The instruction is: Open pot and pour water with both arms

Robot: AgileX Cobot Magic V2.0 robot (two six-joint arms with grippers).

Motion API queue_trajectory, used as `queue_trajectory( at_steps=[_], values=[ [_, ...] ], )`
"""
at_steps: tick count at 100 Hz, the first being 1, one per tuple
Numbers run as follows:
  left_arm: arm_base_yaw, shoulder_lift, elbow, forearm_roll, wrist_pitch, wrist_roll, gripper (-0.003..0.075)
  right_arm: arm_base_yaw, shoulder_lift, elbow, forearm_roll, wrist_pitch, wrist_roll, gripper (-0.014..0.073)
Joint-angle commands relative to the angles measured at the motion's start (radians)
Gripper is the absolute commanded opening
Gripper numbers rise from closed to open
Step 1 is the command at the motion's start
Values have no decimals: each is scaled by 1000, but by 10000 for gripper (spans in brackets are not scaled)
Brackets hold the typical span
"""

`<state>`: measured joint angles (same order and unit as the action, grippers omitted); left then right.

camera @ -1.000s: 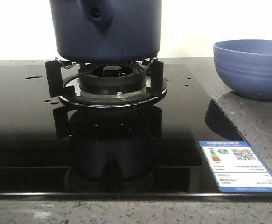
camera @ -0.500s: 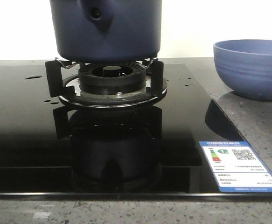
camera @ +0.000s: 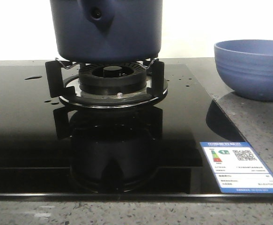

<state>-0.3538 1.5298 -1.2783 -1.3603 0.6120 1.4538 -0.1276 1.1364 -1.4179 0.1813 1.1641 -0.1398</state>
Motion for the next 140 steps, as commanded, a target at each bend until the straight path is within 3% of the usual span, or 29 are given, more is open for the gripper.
queue_trajectory(
  at_steps=[1, 84, 94, 104, 111, 140],
  values=[
    [-7, -40, -36, -70, 28, 3, 340, -6, -22, -34, 11, -44, -10, 466],
    [-7, -27, -34, -29, 50, 3, 344, -6, -22, -34, 11, -45, -10, 466],
    [-7, -17, -34, -33, 65, -1, 405, -6, -22, -34, 11, -45, -10, 466],
    [-7, -6, -34, -52, 69, -1, 543, -6, -22, -34, 11, -45, -10, 466],
    [-5, -8, -34, -82, 72, -1, 600, -6, -22, -34, 11, -40, -10, 465],
    [50, -74, -81, -127, 105, -1, 600, -6, -22, -34, 11, -40, -10, 466]
  ],
)
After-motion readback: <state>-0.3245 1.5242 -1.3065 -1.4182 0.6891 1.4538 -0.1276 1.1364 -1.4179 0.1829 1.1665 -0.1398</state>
